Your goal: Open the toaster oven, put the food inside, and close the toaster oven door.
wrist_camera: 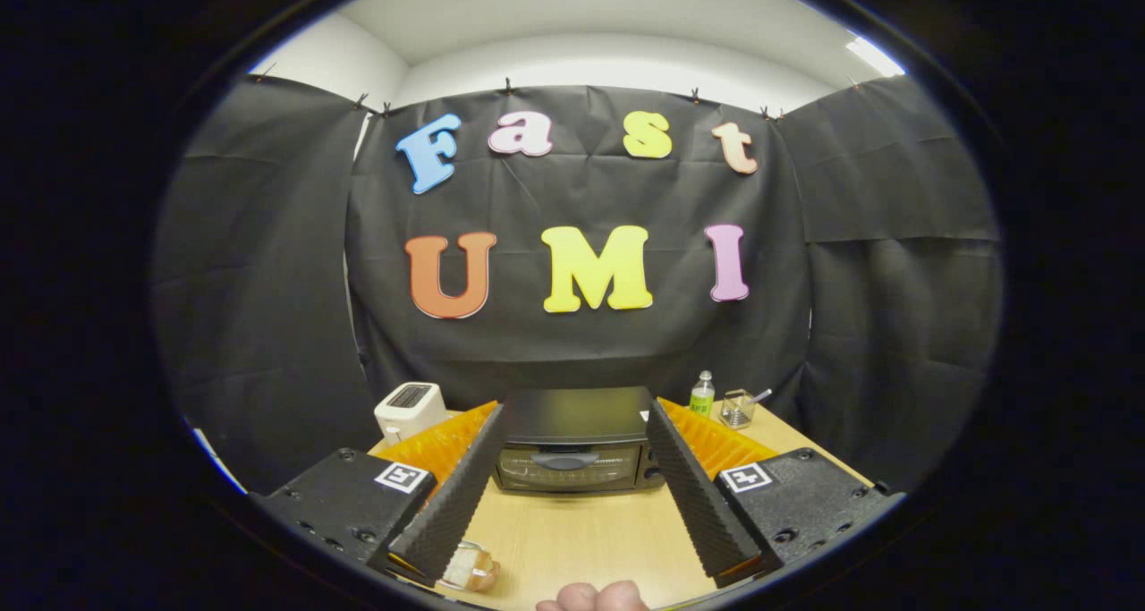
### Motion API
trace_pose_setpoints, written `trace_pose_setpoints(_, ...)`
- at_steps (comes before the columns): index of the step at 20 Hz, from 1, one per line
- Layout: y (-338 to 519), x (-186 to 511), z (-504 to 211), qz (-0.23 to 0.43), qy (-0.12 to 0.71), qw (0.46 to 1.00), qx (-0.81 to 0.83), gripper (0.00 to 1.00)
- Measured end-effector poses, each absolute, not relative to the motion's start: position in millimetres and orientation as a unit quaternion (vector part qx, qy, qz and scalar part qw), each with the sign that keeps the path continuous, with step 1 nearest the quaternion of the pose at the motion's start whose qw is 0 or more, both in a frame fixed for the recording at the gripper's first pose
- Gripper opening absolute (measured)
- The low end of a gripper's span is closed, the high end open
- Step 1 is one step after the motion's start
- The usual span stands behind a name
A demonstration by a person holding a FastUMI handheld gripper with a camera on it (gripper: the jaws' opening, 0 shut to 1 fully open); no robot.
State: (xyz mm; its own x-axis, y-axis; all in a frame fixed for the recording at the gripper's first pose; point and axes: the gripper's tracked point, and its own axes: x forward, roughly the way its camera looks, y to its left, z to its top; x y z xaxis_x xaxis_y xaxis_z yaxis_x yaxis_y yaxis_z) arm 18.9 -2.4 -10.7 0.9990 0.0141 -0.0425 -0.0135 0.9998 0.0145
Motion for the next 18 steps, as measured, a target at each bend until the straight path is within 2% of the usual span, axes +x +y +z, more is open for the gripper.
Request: trace_pose_setpoints(18,-1,146,-84,0.028,0.116,0.993,-0.004,1.0)
